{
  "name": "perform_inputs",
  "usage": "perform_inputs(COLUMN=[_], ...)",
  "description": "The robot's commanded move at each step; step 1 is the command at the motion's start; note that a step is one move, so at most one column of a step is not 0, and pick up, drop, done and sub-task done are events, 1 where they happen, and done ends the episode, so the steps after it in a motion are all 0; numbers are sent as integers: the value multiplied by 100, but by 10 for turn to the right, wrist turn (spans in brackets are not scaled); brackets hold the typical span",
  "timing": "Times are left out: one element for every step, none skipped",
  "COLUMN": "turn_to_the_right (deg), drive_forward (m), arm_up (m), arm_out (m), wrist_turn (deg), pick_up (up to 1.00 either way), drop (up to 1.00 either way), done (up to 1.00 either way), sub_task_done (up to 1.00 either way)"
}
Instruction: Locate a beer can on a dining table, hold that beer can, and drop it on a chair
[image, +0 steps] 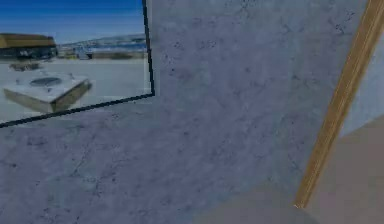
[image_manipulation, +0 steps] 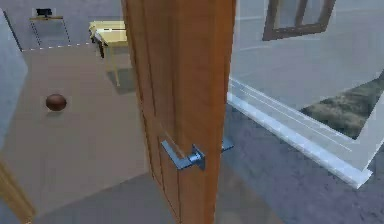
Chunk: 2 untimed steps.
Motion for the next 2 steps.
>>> perform_inputs(turn_to_the_right=[-450, -450], drive_forward=[0, 0], arm_up=[0, 0], arm_out=[0, 0], wrist_turn=[0, 0], pick_up=[0, 0], drop=[0, 0], done=[0, 0], sub_task_done=[0, 0])
